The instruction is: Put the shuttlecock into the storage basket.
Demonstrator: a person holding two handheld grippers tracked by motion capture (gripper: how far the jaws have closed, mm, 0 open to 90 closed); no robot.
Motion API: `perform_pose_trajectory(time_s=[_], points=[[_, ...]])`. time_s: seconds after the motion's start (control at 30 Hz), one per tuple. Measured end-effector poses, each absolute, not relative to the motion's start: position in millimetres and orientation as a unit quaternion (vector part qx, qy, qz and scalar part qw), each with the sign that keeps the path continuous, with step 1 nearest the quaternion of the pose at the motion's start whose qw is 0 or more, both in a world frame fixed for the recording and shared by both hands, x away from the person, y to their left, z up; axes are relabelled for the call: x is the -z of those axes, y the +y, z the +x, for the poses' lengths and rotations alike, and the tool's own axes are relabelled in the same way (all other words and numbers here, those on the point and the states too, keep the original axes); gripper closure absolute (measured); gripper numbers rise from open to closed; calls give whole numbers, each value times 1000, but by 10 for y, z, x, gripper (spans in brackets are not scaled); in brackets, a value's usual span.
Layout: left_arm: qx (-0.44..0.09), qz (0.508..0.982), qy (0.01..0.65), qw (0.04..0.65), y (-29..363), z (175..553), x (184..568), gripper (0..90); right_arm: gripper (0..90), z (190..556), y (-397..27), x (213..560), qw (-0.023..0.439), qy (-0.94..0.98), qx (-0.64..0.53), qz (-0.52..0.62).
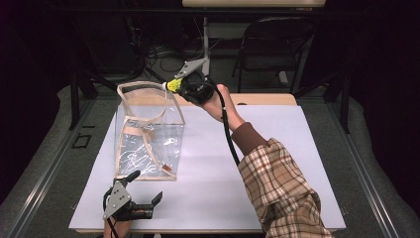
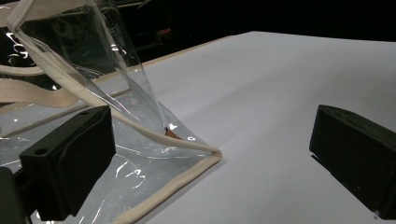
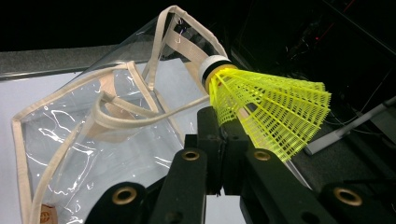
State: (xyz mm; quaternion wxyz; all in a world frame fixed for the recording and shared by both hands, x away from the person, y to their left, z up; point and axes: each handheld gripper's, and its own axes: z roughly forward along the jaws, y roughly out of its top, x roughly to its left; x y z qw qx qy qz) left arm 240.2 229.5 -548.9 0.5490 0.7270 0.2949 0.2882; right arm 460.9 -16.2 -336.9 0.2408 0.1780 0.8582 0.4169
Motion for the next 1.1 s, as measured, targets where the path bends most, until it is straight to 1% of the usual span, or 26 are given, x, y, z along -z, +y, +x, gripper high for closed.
perform_pose_trajectory(time_s=[0.73, 1.1], points=[[-288, 726, 295, 549, 2300, 2400, 5487, 2, 896, 4620, 54, 3294, 247, 862, -411, 163], [-288, 726, 297, 550, 2300, 2399, 5487, 1, 895, 4633, 136, 3293, 242, 865, -410, 159]])
